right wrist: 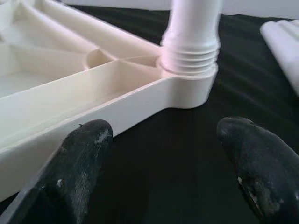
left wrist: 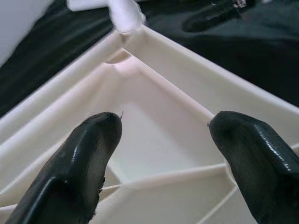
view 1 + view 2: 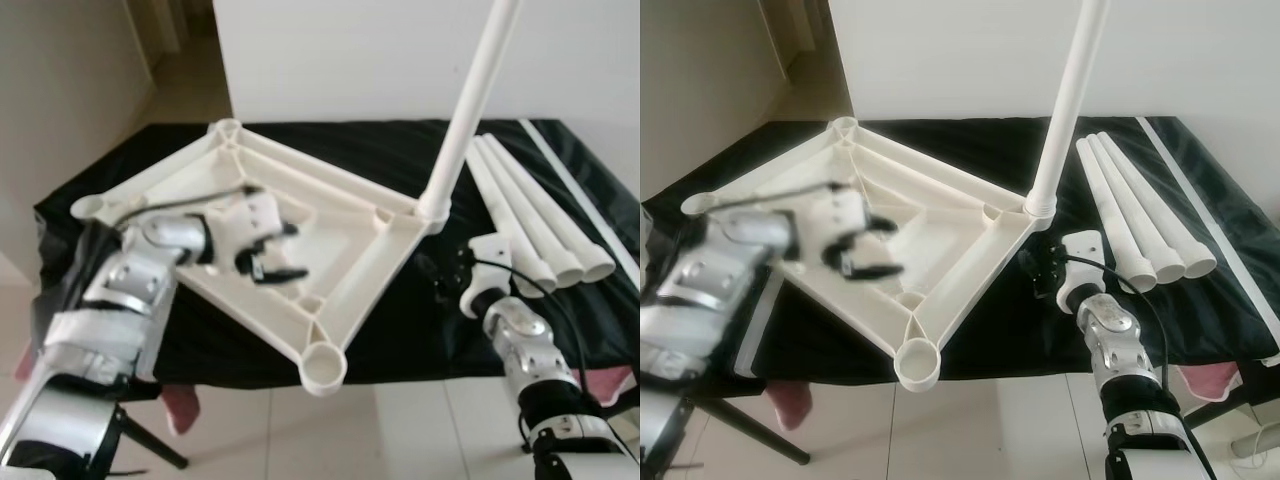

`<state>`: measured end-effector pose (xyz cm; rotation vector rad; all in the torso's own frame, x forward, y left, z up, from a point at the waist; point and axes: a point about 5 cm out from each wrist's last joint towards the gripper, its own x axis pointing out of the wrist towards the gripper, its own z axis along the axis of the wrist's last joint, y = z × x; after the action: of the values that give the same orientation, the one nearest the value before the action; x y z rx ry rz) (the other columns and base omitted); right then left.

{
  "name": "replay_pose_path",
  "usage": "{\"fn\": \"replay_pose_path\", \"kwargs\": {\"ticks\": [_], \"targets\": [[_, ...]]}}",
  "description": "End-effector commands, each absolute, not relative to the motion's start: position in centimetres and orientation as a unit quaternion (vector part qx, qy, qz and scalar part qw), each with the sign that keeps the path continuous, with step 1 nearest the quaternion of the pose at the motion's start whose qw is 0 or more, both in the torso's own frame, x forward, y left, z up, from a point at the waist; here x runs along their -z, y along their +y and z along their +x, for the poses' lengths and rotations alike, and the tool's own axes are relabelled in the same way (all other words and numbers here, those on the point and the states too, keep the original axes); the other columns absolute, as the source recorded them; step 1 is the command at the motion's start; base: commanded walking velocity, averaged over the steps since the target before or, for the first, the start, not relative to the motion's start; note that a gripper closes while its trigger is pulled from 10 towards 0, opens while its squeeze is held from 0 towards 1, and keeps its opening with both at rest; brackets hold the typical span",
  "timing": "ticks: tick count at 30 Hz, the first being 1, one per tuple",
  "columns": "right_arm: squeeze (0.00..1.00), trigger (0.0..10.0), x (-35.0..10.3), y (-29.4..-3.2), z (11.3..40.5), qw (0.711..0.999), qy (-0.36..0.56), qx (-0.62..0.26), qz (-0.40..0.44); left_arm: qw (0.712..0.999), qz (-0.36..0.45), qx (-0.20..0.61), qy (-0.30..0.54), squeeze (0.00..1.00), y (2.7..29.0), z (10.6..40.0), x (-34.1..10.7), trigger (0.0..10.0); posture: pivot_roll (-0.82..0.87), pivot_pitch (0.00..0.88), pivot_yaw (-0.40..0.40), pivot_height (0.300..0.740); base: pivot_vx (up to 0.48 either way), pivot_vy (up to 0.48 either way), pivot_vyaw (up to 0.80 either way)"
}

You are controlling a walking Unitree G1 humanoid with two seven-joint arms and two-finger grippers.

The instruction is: Building children table

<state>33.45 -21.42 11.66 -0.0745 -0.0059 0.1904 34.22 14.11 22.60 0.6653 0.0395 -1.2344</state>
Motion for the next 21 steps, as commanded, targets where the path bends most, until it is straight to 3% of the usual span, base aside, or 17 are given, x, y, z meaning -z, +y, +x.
{"fn": "replay_pose_path", "kwargs": {"ticks": [1, 5, 8, 15, 18, 20, 21], "targets": [[0.0, 10.0, -12.1, -22.2, 32.9, 0.997, -0.036, -0.061, -0.01, 0.86, 0.286, 0.421, -0.023, 0.0, 16.1, 35.8, -23.4, 10.0, -0.03, 0.032, 0.012, 0.74, 0.0, 0.0, 0.0], [0.0, 10.0, -12.4, -22.9, 32.4, 0.998, -0.057, -0.033, 0.006, 0.869, 0.271, 0.412, -0.025, 0.0, 17.2, 35.9, -23.3, 10.0, -0.02, 0.035, 0.015, 0.74, 0.0, 0.0, 0.0], [0.0, 10.0, -12.2, -24.0, 31.8, 0.997, -0.068, 0.037, 0.015, 0.896, 0.232, 0.378, -0.019, 0.0, 18.9, 36.3, -22.7, 10.0, -0.02, 0.038, 0.02, 0.74, 0.0, 0.0, 0.0], [0.0, 10.0, -12.4, -23.2, 30.9, 0.994, -0.081, 0.063, 0.048, 0.922, 0.206, 0.327, -0.032, 0.0, 20.9, 35.4, -20.8, 10.0, -0.03, 0.052, 0.019, 0.74, 0.0, 0.0, 0.0], [0.0, 10.0, -12.4, -23.0, 30.8, 0.994, -0.082, 0.062, 0.047, 0.921, 0.202, 0.33, -0.03, 0.0, 21.0, 35.2, -20.5, 10.0, -0.03, 0.052, 0.019, 0.74, 0.0, 0.0, 0.0], [0.0, 10.0, -12.5, -22.9, 30.7, 0.994, -0.082, 0.062, 0.046, 0.909, 0.205, 0.362, -0.039, 0.0, 21.1, 34.1, -19.8, 10.0, -0.02, 0.054, 0.012, 0.74, 0.0, 0.0, 0.0], [0.0, 10.0, -12.6, -23.1, 30.7, 0.994, -0.077, 0.069, 0.04, 0.886, 0.186, 0.423, -0.034, 0.0, 21.1, 32.4, -18.5, 10.0, -0.02, 0.056, 0.007, 0.74, 0.0, 0.0, 0.0]]}}
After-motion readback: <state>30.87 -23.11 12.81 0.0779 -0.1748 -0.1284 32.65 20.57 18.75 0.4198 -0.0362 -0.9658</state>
